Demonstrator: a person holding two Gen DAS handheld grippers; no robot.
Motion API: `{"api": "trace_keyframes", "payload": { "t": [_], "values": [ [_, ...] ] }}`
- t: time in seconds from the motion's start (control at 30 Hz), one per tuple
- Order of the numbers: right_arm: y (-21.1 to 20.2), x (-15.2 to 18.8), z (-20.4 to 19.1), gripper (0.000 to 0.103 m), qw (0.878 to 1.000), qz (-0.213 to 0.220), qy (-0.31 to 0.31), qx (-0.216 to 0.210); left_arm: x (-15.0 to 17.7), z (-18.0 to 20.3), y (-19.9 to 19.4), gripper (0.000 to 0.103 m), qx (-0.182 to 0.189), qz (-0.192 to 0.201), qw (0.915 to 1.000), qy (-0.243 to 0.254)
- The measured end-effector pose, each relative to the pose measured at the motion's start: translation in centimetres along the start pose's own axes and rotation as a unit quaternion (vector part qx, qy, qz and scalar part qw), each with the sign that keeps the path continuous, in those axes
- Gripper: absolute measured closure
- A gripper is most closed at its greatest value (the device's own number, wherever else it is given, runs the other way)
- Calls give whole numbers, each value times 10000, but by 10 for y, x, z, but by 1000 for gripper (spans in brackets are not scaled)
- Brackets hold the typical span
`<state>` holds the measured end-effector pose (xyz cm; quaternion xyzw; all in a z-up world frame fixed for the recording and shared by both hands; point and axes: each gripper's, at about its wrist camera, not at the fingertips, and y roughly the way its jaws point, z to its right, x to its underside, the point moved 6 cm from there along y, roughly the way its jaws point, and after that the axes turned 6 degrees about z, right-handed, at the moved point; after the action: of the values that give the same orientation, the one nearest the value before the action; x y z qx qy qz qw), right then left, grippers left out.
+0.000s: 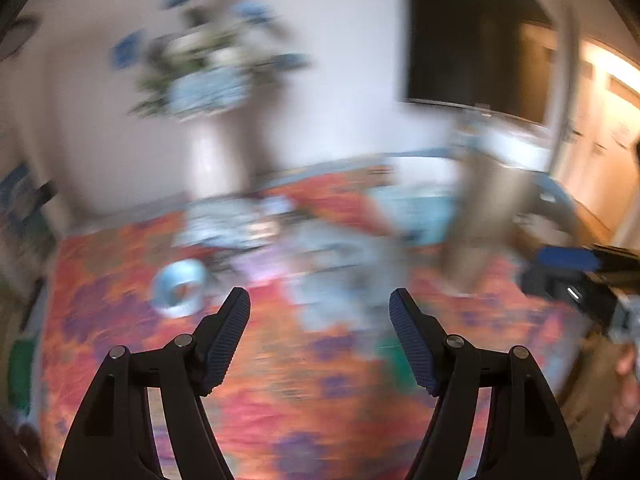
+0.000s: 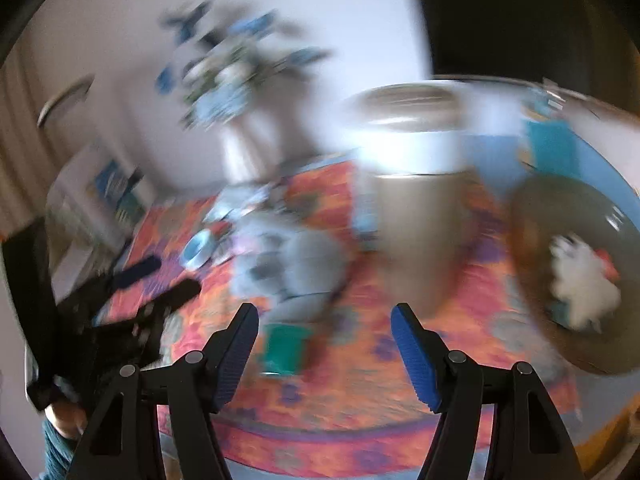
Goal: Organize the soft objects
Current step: 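Move both open tools back over the bed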
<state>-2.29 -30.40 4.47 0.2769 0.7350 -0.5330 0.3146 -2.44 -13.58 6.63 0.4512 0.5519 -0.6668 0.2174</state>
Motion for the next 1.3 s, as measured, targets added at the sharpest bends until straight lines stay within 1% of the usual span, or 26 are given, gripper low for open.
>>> {"api": "trace_keyframes", "payload": {
  "t": [0.03,0.07,0.13,0.2,0.3,0.4,0.43,0.47,0.5,0.57,0.63,0.73,0.77,0.8,0.87,0.97,1.13,1.23,1.3],
  "values": [
    [11,1,-14,36,9998,-63,-165,-18,3,-16,2,32,-187,-18,9998,-70],
    [22,3,-28,36,9994,-132,-332,-32,8,-36,7,32,-454,-61,9988,-142],
    [44,7,-55,36,9979,-277,-581,-93,17,-71,16,32,-862,-134,9959,-234],
    [70,11,-77,36,9961,-461,-725,-178,27,-97,28,32,-1156,-228,9925,-316],
    [100,16,-95,36,9948,-621,-770,-222,41,-127,43,32,-1339,-256,9893,-526],
    [128,21,-106,36,9941,-723,-789,-193,57,-143,52,32,-1339,-253,9872,-832],
    [134,21,-108,36,9941,-710,-796,-175,61,-147,56,32,-1349,-298,9861,-919],
    [141,21,-110,35,9944,-669,-813,-132,64,-151,59,32,-1368,-427,9848,-982],
    [146,21,-113,33,9946,-600,-837,-87,63,-151,60,32,-1326,-411,9852,-1004],
    [153,21,-117,22,9951,-422,-891,-14,61,-150,58,32,-1297,-304,9863,-977],
    [158,23,-119,20,9953,-259,-927,62,63,-150,60,33,-1210,-352,9871,-986],
    [162,29,-119,20,9960,-216,-864,94,65,-150,64,32,-1206,-469,9864,-1014],
    [163,29,-118,20,9960,-238,-858,125,65,-150,65,32,-1174,-470,9865,-1036],
    [161,27,-118,20,9961,-165,-859,93,65,-149,65,32,-1122,-459,9869,-1063],
    [155,26,-118,19,9961,-20,-879,50,65,-150,64,26,-1119,-437,9866,-1104],
    [154,27,-119,19,9952,12,-967,139,65,-150,63,26,-1139,-418,9864,-1105],
    [155,28,-118,19,9954,-7,-950,135,65,-152,62,26,-1127,-415,9858,-1173],
    [154,27,-117,19,9956,26,-924,127,65,-157,62,26,-1104,-445,9841,-1315],
    [152,25,-116,19,9961,93,-868,118,67,-163,62,26,-1054,-468,9817,-1518]
  ]
}}
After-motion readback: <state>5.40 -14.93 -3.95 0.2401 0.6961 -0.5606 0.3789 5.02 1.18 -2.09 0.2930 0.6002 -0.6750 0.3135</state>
